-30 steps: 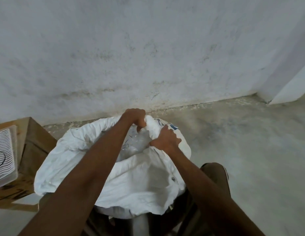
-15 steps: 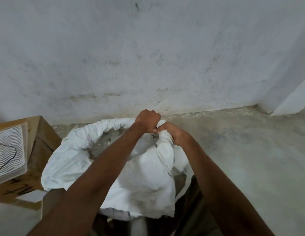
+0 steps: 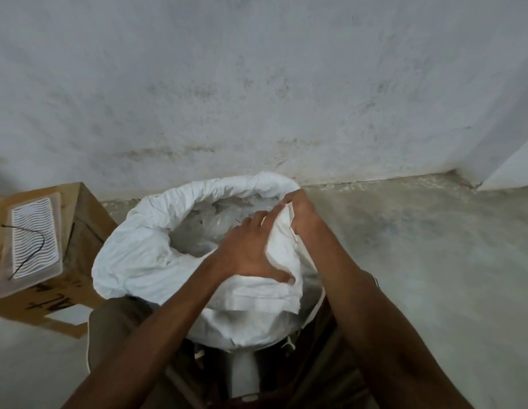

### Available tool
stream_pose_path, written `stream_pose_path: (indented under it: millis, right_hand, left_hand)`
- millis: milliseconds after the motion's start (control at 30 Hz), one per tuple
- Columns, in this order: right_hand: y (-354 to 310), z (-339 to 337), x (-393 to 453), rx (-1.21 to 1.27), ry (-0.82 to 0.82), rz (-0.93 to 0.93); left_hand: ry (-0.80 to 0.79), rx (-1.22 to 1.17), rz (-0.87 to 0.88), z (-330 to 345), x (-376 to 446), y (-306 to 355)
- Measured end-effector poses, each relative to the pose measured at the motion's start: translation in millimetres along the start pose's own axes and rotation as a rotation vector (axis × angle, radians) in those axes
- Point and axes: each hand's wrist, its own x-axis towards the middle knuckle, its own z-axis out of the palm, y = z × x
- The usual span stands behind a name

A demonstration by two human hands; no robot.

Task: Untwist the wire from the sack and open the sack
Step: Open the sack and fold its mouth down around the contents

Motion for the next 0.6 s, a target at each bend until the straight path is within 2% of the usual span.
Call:
stream_pose_path:
  millis: [67, 200, 300, 333, 400, 433, 500, 533, 600]
  right_hand:
    - [4, 0, 35, 0.052, -0.066, -0.012]
    - [13, -4, 57, 0.143, -0.045, -0.044]
    - [2, 7, -5, -0.026, 0.016, -0.106]
    - [2, 9, -27, -0.194, 0.064, -0.217]
    - [8, 4, -51, -0.64, 0.042, -0.634]
    - [10, 0, -57, -0.849, -0.061, -0.822]
    - [12, -6, -60, -1.186, -0.246, -1.048]
    - [12, -5, -59, -1.295, -0.235, -1.143]
    - [9, 3, -58, -1.364, -0.09, -1.334]
  left_hand:
    - [0.075, 0.204, -0.038, 12, -15, -7]
    - [0.423, 0.316, -0.003, 8, -5, -43]
    - [0.577, 0.423, 0.031, -3, 2, -62]
    - [0.59, 0.459, 0.05, -7, 3, -63]
    - [0.601, 0.517, 0.085, -16, 5, -60]
    - [0.603, 0.531, 0.088, -20, 7, -60]
    - [0.586, 0.53, 0.078, -26, 13, -62]
    - [0.566, 0.505, 0.074, -29, 15, -61]
    - [0.569, 0.43, 0.112, -33, 18, -59]
